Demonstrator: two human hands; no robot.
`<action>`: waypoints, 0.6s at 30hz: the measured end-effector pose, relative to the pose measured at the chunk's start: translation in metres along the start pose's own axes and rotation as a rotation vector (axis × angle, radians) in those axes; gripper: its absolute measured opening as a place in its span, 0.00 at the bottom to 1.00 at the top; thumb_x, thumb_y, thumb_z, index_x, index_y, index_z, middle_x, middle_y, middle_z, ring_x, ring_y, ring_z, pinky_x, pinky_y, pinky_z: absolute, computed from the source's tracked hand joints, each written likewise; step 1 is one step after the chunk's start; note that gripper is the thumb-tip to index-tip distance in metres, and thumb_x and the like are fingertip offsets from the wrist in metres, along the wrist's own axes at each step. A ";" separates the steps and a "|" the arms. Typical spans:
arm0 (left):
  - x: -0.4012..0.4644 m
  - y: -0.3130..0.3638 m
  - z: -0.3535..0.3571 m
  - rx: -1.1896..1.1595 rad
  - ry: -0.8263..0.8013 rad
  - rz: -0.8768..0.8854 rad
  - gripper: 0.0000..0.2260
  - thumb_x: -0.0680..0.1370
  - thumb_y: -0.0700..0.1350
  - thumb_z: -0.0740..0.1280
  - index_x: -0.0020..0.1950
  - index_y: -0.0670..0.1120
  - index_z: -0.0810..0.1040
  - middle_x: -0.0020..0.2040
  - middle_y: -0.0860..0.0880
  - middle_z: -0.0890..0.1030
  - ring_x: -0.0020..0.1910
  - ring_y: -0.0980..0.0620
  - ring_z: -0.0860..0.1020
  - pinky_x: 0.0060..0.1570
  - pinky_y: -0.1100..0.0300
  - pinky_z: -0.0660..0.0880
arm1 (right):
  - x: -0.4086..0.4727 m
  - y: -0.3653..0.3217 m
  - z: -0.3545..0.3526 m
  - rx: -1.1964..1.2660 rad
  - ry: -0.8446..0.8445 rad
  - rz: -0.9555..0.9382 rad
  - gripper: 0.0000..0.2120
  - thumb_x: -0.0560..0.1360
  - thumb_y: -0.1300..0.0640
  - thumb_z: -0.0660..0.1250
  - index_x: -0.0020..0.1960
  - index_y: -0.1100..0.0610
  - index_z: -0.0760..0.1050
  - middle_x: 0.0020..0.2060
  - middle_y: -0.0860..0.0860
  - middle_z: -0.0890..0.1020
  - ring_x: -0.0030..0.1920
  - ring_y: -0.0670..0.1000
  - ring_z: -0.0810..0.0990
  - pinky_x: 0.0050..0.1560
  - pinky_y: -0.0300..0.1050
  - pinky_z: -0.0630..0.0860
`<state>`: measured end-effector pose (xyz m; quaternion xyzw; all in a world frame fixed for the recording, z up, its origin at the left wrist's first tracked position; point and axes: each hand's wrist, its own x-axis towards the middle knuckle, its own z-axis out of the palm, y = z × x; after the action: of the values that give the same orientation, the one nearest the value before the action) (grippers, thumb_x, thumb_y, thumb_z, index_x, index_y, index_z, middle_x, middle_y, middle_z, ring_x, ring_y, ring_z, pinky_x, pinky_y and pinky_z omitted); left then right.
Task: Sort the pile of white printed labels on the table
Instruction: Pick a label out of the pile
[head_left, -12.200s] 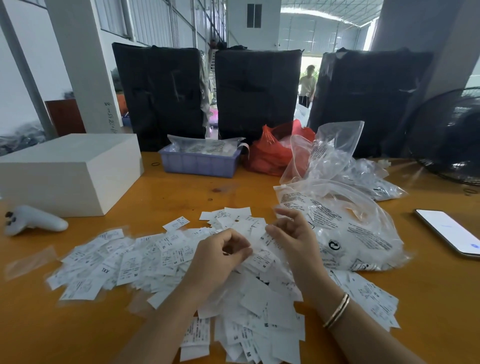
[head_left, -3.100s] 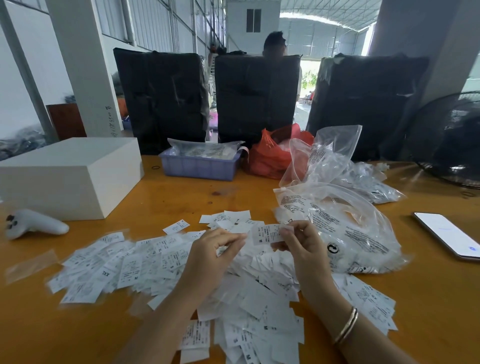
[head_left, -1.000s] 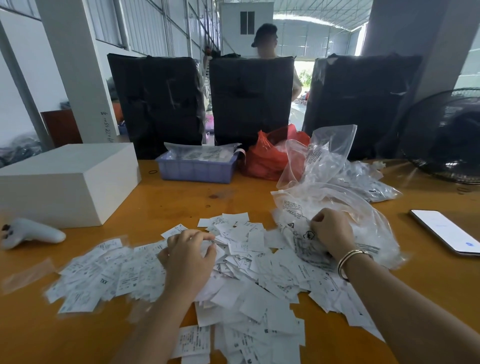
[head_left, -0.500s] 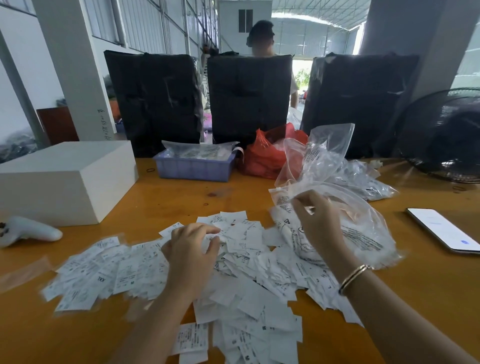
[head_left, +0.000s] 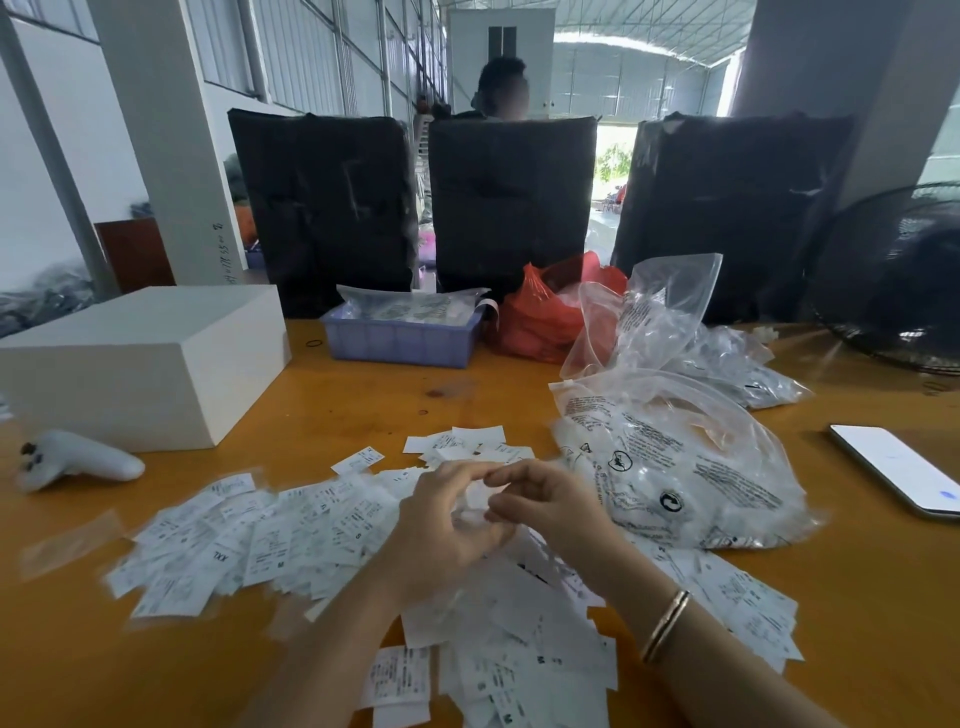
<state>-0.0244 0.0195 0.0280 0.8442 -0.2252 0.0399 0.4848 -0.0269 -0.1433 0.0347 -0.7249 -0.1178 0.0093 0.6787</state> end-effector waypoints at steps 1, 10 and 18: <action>0.001 0.000 0.000 -0.019 0.007 -0.021 0.17 0.72 0.53 0.73 0.57 0.65 0.73 0.53 0.65 0.74 0.54 0.71 0.72 0.47 0.74 0.71 | 0.000 0.001 0.001 0.017 -0.010 -0.003 0.06 0.73 0.66 0.70 0.47 0.58 0.78 0.35 0.50 0.85 0.38 0.46 0.84 0.40 0.34 0.77; 0.007 -0.011 -0.003 -0.162 0.273 -0.134 0.03 0.73 0.46 0.73 0.43 0.53 0.80 0.38 0.55 0.82 0.39 0.59 0.79 0.37 0.71 0.74 | 0.011 0.017 -0.016 -0.588 0.367 -0.119 0.08 0.78 0.59 0.63 0.49 0.47 0.77 0.46 0.44 0.82 0.45 0.44 0.79 0.42 0.29 0.73; 0.008 -0.008 -0.006 -0.375 0.346 -0.206 0.08 0.73 0.40 0.73 0.48 0.52 0.80 0.42 0.54 0.84 0.43 0.61 0.82 0.36 0.72 0.75 | 0.009 0.033 -0.013 -1.101 0.199 -0.204 0.16 0.80 0.57 0.55 0.64 0.53 0.75 0.48 0.49 0.82 0.54 0.51 0.74 0.62 0.45 0.64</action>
<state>-0.0134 0.0250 0.0270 0.7389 -0.0555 0.0915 0.6652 -0.0103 -0.1557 0.0047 -0.9541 -0.1100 -0.1875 0.2059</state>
